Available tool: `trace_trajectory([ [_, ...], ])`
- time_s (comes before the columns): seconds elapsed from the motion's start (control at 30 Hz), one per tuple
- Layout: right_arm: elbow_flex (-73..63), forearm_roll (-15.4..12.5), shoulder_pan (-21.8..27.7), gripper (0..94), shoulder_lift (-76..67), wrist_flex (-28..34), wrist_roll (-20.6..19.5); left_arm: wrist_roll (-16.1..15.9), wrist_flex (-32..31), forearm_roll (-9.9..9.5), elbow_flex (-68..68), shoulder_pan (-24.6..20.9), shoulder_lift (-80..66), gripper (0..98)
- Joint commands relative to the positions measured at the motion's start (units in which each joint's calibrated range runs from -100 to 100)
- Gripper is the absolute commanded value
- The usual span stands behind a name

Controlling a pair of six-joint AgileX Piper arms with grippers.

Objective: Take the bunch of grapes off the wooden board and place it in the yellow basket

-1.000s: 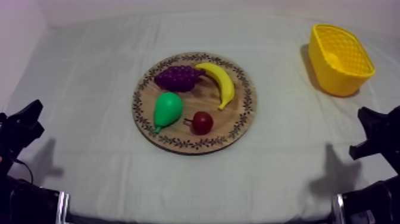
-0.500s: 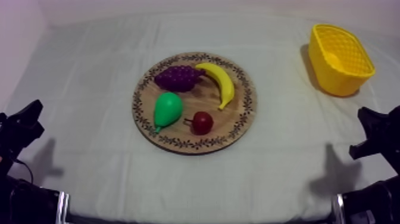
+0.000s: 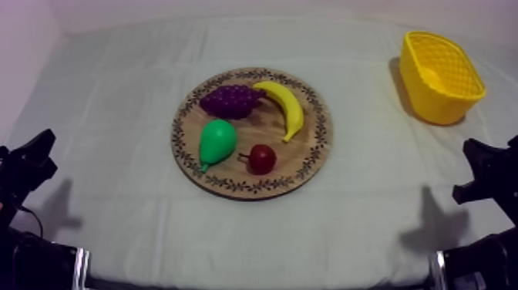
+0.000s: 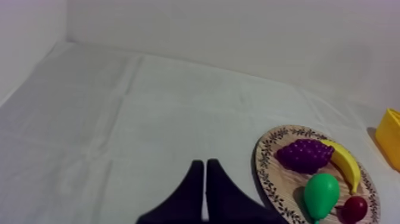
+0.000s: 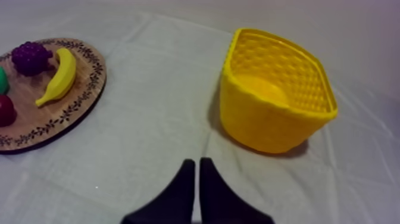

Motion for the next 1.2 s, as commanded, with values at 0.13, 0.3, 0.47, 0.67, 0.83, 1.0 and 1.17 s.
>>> trace_trajectory([
  [0.13, 0.0, 0.0, 0.0, 0.5, 0.0, 0.0, -0.7, 0.0, 0.0, 0.02, 0.0, 0.0, 0.0, 0.1],
  [0.3, 0.0, 0.0, 0.0, 0.5, 0.0, 0.0, -1.4, 0.0, 0.0, 0.02, 0.0, 0.0, 0.0, 0.1],
  [0.47, 0.0, 0.0, 0.0, 0.5, 0.0, 0.0, -1.4, 0.0, 0.0, 0.02, 0.0, 0.0, 0.0, 0.1],
  [0.67, 0.0, 0.0, -0.1, 0.5, 0.0, 0.0, -0.2, 0.0, 0.0, 0.02, 0.0, 0.0, 0.0, 0.1],
  [0.83, 0.0, 0.2, -0.2, 0.4, 0.8, -0.6, 0.7, 0.0, 0.0, 0.02, 0.0, 0.0, 0.0, 0.1],
  [1.0, -1.4, 2.2, -0.3, 0.4, 4.3, -3.1, 0.1, 0.0, 0.0, 0.02, 0.0, 0.0, 0.0, 0.1],
  [1.17, -6.4, 4.1, -0.3, 0.4, 9.8, -3.6, -0.2, 0.0, 0.0, 0.02, 0.0, 0.0, 0.0, 0.1],
])
